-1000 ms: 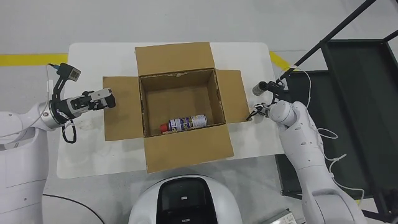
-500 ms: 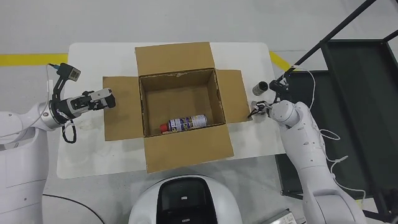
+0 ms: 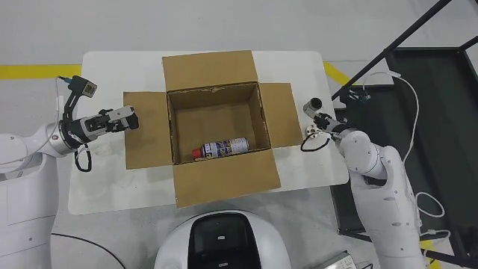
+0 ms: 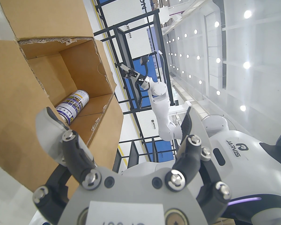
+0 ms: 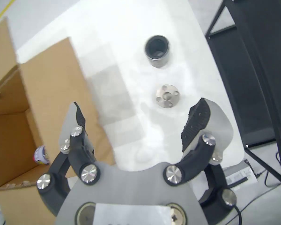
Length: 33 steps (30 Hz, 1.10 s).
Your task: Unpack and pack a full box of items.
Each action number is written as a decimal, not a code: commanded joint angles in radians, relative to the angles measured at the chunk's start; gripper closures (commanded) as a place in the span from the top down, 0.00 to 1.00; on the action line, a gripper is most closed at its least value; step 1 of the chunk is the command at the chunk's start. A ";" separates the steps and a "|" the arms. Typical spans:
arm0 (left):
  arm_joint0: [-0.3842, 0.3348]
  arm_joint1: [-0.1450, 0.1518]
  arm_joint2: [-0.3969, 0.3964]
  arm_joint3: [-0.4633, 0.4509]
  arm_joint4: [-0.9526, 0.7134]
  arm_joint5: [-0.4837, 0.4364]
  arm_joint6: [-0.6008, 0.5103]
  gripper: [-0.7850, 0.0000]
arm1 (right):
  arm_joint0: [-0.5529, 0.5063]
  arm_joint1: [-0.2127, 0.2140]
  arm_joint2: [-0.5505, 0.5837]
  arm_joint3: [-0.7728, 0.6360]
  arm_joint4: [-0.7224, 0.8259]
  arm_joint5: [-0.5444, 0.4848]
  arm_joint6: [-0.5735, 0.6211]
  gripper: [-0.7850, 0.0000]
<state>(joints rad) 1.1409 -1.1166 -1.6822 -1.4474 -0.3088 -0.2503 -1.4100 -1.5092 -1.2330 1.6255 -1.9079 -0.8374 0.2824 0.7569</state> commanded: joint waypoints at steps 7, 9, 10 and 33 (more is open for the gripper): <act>0.000 0.000 0.000 0.000 0.000 0.000 0.000 1.00 | 0.115 0.002 -0.201 -0.096 -0.108 -0.198 0.087 1.00; 0.000 0.000 0.000 0.000 0.000 0.000 0.000 1.00 | 0.163 0.002 -0.257 -0.085 -0.136 -0.253 0.136 1.00; 0.000 0.000 0.000 0.000 0.000 0.000 0.000 1.00 | 0.189 0.002 -0.290 -0.075 -0.134 -0.297 0.164 1.00; 0.000 0.000 0.000 0.000 0.000 0.000 0.000 1.00 | 0.387 -0.006 -0.448 0.079 -0.125 -0.524 0.235 1.00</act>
<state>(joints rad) 1.1409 -1.1166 -1.6822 -1.4474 -0.3088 -0.2503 -1.4100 -1.1422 -1.2393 1.1862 -1.8410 -0.9707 -0.1729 1.0063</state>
